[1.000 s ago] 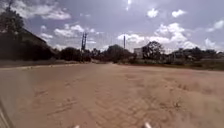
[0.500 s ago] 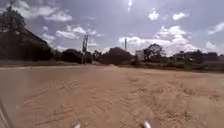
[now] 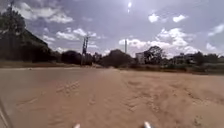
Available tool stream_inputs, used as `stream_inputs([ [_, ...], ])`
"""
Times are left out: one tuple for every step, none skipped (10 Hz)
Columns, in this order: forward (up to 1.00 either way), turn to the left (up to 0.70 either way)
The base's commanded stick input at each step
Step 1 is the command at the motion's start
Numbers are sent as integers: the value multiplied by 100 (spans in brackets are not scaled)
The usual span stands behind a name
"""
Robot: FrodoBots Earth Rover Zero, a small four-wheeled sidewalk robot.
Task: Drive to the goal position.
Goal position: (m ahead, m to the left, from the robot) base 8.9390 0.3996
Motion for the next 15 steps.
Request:
stream_inputs([
  [50, 27],
  [50, 48],
  [50, 23],
  [50, 0],
  [50, 0],
  [50, 0],
  [50, 0],
  [50, 0],
  [50, 0],
  [50, 0],
  [50, 0],
  [50, 0],
  [50, 0],
  [50, 0],
  [50, 0],
])
